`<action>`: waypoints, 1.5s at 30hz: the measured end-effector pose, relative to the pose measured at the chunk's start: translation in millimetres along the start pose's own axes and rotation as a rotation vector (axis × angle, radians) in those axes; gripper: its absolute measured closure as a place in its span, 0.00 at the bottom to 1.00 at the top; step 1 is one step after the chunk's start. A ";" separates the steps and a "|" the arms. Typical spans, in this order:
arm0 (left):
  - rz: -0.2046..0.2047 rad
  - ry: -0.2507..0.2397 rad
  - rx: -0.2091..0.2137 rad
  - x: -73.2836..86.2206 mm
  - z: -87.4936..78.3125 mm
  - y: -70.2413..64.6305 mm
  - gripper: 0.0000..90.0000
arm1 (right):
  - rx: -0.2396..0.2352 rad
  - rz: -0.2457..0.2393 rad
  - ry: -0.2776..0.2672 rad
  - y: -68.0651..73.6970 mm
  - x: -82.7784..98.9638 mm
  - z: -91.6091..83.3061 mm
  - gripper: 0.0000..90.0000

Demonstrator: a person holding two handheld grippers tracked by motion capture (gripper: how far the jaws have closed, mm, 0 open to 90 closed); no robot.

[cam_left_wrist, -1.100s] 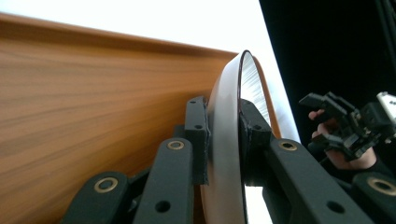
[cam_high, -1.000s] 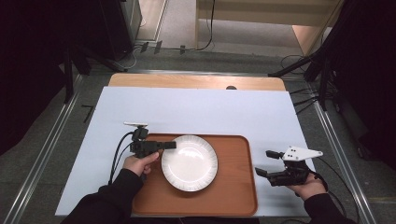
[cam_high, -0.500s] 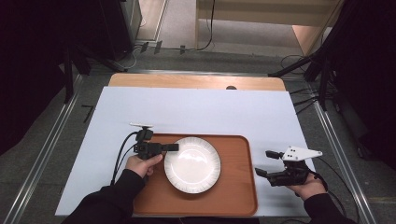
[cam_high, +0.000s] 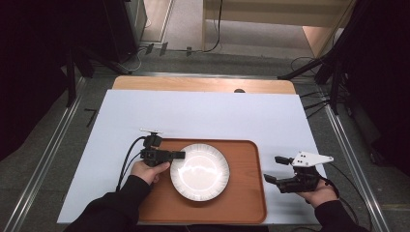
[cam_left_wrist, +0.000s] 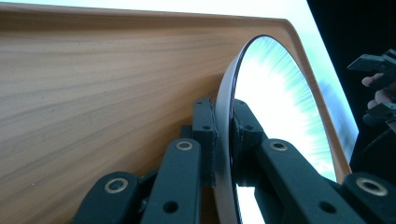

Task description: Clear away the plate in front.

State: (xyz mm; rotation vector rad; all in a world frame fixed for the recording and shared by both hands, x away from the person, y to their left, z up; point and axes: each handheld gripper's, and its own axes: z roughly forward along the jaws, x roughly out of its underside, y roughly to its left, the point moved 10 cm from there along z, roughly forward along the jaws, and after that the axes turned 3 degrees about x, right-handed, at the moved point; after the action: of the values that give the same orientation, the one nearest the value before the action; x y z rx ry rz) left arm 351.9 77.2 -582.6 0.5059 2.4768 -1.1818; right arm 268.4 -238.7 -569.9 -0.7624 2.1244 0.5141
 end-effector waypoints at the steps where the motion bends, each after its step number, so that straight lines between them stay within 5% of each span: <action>1: 0.003 0.003 -0.002 0.4 0.4 0.4 0.92 | 0.000 0.000 0.001 0.0 0.0 0.0 0.22; 9: 0.029 0.037 -0.042 3.5 2.3 3.3 0.91 | -0.001 -0.003 0.002 -0.1 0.2 0.0 0.22; 13: 0.083 0.066 -0.084 4.2 2.6 3.4 0.88 | -0.001 -0.001 -0.001 0.3 0.0 0.3 0.22; 24: 0.106 0.046 -0.063 -2.2 -6.7 -1.5 0.79 | -0.002 -0.005 0.004 0.1 0.5 0.0 0.22; 31: 0.127 0.044 -0.051 -7.2 -22.3 -3.8 0.64 | -0.004 -0.004 0.006 0.0 0.7 0.0 0.22; 45: 0.205 0.028 -0.087 -8.6 -42.5 -0.7 0.42 | -0.006 -0.007 0.004 0.5 0.5 0.9 0.22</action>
State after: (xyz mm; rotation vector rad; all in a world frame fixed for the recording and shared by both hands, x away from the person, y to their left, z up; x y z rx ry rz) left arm 352.5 109.0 -553.0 0.7358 2.4190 -0.9890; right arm 268.4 -238.0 -570.7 -0.7753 2.1242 0.5159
